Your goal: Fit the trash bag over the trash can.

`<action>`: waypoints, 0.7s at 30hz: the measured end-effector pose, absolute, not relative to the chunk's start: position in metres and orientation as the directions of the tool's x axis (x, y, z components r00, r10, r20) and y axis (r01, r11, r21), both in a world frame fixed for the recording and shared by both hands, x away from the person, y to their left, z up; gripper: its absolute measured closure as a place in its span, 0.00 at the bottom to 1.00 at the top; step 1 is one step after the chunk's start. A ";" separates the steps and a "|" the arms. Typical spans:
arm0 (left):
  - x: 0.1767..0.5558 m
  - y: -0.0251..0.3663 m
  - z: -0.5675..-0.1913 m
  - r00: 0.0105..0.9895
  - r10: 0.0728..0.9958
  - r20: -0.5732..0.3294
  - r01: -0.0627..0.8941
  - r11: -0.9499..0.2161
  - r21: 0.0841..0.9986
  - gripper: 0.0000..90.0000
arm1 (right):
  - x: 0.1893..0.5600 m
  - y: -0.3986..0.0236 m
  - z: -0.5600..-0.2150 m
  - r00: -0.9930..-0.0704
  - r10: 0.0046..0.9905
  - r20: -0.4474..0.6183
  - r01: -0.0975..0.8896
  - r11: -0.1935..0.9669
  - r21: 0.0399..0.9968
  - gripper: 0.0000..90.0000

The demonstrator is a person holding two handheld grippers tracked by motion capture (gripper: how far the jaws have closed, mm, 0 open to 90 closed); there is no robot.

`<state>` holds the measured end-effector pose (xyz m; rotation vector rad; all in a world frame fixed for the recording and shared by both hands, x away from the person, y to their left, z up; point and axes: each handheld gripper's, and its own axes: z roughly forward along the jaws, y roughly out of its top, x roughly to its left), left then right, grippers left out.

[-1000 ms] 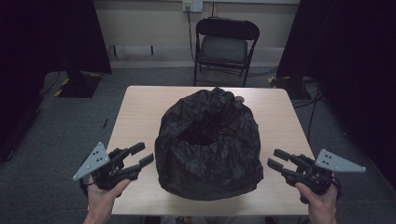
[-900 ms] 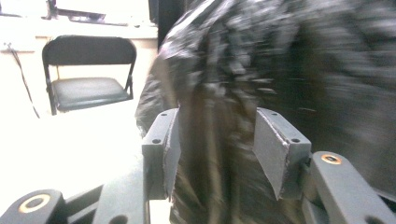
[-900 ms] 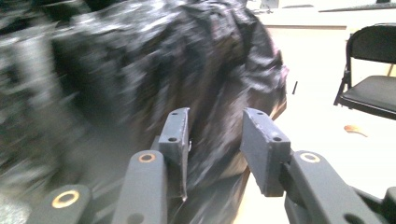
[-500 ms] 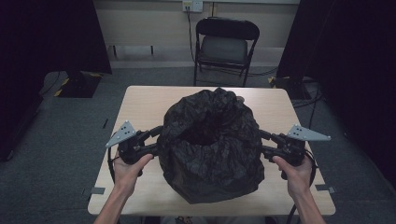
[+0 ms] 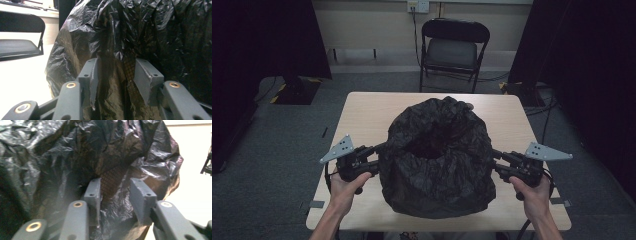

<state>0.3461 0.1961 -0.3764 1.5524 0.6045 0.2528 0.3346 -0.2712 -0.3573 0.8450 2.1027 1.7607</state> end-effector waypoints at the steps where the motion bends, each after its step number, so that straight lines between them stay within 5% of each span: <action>1: 0.346 0.197 -0.376 0.837 0.510 -0.199 0.217 0.026 0.976 0.61 | 0.332 -0.271 -0.357 -0.791 0.592 0.154 0.256 0.092 0.962 0.69; 9: 0.341 0.201 -0.376 0.853 0.484 -0.196 0.216 0.014 0.976 0.63 | 0.315 -0.269 -0.355 -0.802 0.580 0.141 0.251 0.113 0.961 0.66; 13: 0.340 0.203 -0.367 0.803 0.570 -0.174 0.232 -0.030 0.972 0.48 | 0.316 -0.269 -0.353 -0.767 0.628 0.134 0.281 0.140 0.949 0.50; 18: 0.337 0.230 -0.341 0.728 0.664 -0.170 0.214 0.016 0.977 0.46 | 0.319 -0.283 -0.341 -0.752 0.644 0.137 0.264 0.105 0.959 0.57; 21: 0.330 0.236 -0.319 0.750 0.648 -0.135 0.160 0.020 0.987 0.56 | 0.323 -0.291 -0.328 -0.738 0.663 0.127 0.236 0.077 0.969 0.63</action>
